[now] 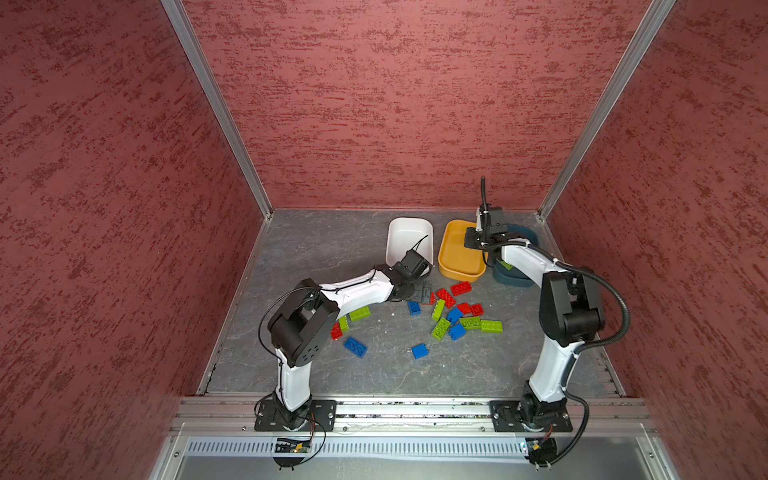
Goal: Sort the legos into containers by color
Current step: 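Drop the red brick from right gripper into the yellow bin, then carry blue brick with left gripper into white bin while right gripper withdraws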
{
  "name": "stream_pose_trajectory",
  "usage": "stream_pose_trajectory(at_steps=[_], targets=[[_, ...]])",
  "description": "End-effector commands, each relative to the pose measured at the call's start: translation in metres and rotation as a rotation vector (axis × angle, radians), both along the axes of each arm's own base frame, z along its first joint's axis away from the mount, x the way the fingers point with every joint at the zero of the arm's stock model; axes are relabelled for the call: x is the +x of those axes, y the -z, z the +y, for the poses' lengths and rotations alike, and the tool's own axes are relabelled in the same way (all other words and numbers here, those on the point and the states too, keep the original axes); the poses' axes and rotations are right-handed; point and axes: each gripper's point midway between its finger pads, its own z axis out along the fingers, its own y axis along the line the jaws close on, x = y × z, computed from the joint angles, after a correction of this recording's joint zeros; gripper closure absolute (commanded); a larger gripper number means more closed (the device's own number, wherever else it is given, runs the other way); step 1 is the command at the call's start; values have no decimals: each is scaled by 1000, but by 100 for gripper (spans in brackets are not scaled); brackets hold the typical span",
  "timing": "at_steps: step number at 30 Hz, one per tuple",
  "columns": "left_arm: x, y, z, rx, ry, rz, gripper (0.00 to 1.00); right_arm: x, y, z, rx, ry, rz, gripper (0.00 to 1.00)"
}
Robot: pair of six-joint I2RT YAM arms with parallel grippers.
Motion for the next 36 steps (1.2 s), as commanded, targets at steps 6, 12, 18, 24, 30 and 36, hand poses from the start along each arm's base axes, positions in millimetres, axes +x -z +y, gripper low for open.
stream_pose_trajectory(at_steps=[6,12,18,24,30,36], targets=[[-4,16,5,86,-11,65,0,43,-5,1,-50,9,-45,52],[-7,22,3,102,4,90,25,11,-37,10,-1,-37,-88,32],[-18,32,0,160,59,130,23,-31,-77,1,22,-20,-181,1],[-21,41,-9,162,90,176,33,-64,-108,-10,54,24,-271,1],[-22,42,-10,159,102,185,46,-84,-122,-24,60,93,-345,1],[-22,40,-11,140,109,181,61,-93,-123,-31,151,160,-380,1]])
